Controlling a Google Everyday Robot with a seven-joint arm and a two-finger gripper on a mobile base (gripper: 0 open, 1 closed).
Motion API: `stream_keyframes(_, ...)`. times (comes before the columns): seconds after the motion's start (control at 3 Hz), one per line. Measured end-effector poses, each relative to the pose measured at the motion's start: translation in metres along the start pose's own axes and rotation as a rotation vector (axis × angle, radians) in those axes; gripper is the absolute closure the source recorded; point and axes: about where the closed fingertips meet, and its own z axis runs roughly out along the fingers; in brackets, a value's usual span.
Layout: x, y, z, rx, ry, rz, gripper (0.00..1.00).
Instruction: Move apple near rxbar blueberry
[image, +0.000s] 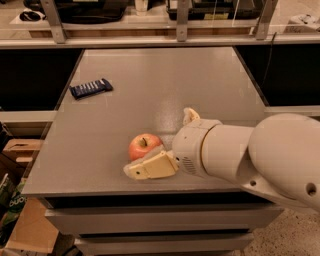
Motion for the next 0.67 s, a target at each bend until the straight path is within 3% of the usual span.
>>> stream_keyframes(0.67, 0.0051, 0.0020, 0.0099, 0.029, -0.085, 0.028, 0.00)
